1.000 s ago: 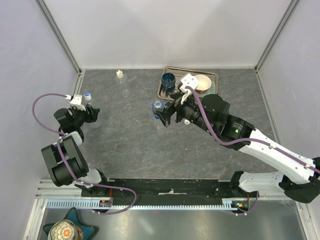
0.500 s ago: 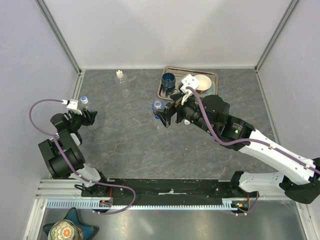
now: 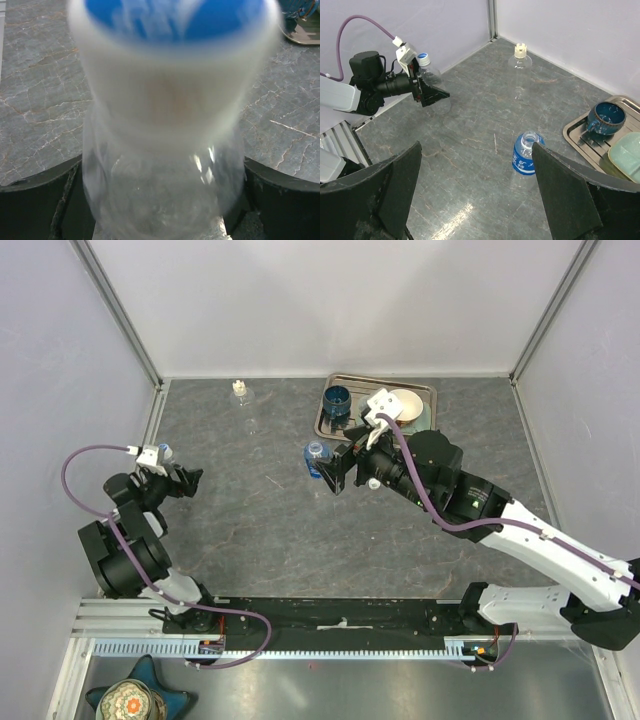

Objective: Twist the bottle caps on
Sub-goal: Place the plastic bottle at the center of the board.

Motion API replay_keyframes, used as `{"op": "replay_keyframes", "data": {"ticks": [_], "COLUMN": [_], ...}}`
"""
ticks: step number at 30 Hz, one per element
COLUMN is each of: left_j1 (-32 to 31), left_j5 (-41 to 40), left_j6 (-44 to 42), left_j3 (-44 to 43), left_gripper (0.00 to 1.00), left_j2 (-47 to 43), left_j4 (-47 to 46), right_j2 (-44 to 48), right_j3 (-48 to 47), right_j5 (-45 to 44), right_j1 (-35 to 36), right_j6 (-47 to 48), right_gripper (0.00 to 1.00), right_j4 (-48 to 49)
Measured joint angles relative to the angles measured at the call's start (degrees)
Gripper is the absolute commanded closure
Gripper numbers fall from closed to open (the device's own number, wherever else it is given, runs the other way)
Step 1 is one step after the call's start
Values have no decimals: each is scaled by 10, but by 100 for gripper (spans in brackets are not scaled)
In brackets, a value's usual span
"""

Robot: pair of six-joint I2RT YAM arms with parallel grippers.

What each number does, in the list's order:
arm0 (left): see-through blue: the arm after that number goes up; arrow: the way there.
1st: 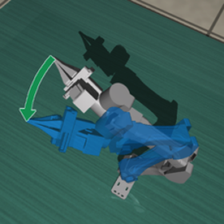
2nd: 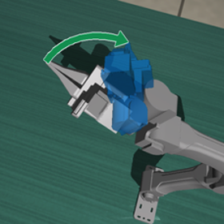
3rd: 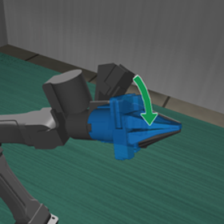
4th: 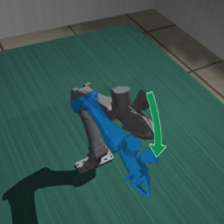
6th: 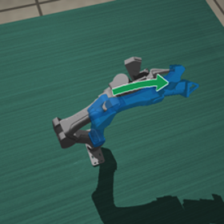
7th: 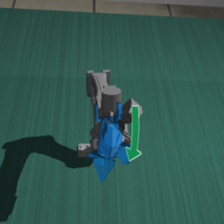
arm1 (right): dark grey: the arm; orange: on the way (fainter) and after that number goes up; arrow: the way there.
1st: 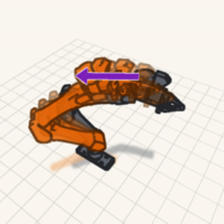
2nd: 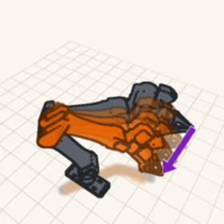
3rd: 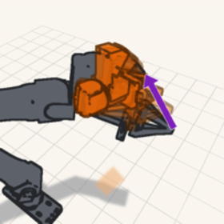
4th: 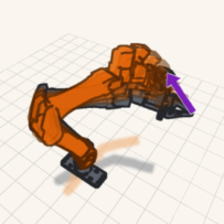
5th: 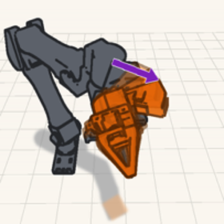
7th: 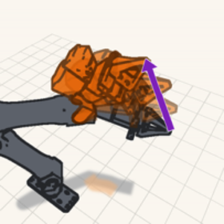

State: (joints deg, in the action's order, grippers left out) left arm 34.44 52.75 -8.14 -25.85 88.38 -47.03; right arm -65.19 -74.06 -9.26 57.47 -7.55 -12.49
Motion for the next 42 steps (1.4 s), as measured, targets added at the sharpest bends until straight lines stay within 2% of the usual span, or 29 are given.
{"op": "replay_keyframes", "data": {"ticks": [9, 23, 35, 42], "left_j1": [0, 0, 0, 0], "left_j5": [-1, -9, -37, -37], "left_j6": [2, 1, -21, -47], "left_j3": [0, -1, -30, -61], "left_gripper": [3, 1, 1, 1], "left_j2": [-37, -90, -187, -278], "left_j4": [26, 84, 201, 330], "right_j2": [20, 50, 60, 53], "right_j3": [11, 25, 25, 25], "right_j5": [2, 3, 2, -24], "right_j1": [-3, -6, -8, -29], "right_j6": [0, 0, 0, -7], "right_gripper": [2, 2, 2, 2], "right_j4": [0, -2, -13, -40]}}
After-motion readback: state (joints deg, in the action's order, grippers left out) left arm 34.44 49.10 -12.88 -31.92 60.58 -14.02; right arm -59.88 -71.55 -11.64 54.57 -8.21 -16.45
